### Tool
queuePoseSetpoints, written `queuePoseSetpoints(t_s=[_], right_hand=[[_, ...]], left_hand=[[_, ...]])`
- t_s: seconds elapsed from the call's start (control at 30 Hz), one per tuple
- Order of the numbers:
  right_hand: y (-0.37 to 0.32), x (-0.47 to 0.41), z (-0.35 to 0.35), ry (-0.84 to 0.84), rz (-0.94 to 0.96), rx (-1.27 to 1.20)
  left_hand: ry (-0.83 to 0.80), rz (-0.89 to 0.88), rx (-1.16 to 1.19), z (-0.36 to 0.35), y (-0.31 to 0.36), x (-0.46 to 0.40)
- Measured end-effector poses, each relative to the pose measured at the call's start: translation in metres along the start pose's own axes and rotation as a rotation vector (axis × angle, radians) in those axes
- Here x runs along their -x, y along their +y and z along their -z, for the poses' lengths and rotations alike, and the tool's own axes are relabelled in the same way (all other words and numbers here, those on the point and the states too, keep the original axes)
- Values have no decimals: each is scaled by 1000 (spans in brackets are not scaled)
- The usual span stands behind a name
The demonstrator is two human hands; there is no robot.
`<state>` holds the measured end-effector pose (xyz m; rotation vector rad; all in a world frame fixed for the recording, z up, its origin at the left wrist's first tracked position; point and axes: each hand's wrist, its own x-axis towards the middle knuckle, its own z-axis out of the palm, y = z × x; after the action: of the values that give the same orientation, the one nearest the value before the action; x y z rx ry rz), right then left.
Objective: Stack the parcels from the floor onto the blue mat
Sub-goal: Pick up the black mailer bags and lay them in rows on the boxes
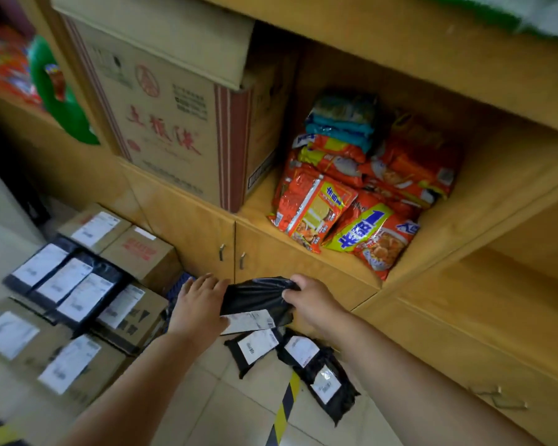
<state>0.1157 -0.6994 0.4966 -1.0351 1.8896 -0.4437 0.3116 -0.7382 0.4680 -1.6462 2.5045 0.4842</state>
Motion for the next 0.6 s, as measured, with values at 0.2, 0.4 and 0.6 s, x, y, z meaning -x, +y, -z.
queuePoseSetpoints(t_s=[0.2,0.4,0.6], right_hand=[[-60,64,16,152,129,91],[-72,99,15,293,133,-126],[-62,132,-5,182,59,-166]], left_hand=[[21,67,304,56,-5,56],[20,181,778,86,-22,80],[-31,295,1236,116,-14,108]])
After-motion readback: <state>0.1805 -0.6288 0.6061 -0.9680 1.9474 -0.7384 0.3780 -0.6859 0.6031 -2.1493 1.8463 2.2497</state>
